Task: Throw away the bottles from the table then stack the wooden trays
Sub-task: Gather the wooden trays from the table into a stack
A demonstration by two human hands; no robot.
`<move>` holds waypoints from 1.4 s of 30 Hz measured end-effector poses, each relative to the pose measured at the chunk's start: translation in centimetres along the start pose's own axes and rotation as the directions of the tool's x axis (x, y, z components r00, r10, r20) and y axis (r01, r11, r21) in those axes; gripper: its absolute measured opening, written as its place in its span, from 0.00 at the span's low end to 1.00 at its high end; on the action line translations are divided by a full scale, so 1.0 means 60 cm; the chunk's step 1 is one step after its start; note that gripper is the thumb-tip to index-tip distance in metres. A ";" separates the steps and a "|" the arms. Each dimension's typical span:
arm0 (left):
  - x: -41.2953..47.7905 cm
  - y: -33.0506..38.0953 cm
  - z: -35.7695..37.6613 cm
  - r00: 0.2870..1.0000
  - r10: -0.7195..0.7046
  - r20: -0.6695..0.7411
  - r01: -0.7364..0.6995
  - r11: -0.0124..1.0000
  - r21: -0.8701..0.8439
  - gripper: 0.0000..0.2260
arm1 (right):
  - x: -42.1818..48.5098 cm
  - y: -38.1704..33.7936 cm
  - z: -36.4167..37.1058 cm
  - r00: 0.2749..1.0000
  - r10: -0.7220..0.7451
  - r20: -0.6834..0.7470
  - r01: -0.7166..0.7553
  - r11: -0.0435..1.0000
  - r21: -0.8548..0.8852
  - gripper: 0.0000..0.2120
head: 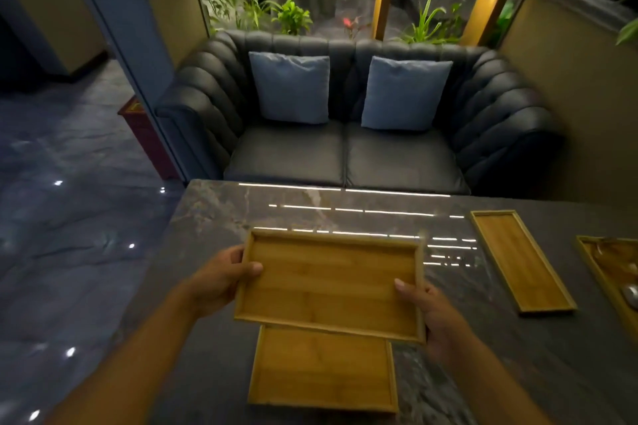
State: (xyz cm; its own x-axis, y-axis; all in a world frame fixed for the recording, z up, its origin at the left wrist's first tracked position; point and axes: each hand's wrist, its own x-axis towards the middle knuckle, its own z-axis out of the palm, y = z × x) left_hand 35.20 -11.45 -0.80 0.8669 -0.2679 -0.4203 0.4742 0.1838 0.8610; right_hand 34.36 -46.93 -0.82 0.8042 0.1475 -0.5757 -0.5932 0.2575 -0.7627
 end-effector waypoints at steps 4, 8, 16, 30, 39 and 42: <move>-0.010 -0.103 0.009 0.983 -0.054 -0.175 0.045 0.997 -0.056 0.39 | -0.004 0.071 -0.025 0.989 0.070 -0.131 -0.071 0.997 -0.004 0.20; -0.025 -0.193 0.028 0.911 -0.069 -0.406 0.087 0.996 0.026 0.19 | -0.008 0.138 -0.045 0.965 0.096 -0.243 -0.106 0.994 -0.028 0.14; -0.066 -0.284 0.057 0.707 0.067 -0.704 0.205 0.933 0.295 0.07 | -0.030 0.250 -0.068 0.893 -0.100 -0.439 -0.083 0.921 -0.380 0.03; -0.054 -0.325 0.043 0.704 0.089 -0.705 0.336 0.832 0.441 0.06 | -0.004 0.279 -0.072 0.862 -0.329 -0.387 -0.167 0.537 -0.827 0.04; -0.014 -0.319 0.027 0.702 0.146 -0.697 0.363 0.768 0.528 0.04 | 0.041 0.260 -0.062 0.877 -0.326 -0.352 -0.160 0.493 -0.855 0.03; -0.002 -0.316 0.022 0.694 0.146 -0.705 0.378 0.760 0.529 0.05 | 0.051 0.255 -0.060 0.881 -0.324 -0.345 -0.162 0.478 -0.863 0.04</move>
State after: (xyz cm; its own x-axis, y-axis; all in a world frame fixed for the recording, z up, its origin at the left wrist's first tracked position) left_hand 25.94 -16.14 -16.69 0.7788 0.5078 -0.3683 0.6069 -0.4617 0.6469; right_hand 27.60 -45.95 -15.31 0.8885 -0.2830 -0.3612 -0.4447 -0.7249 -0.5260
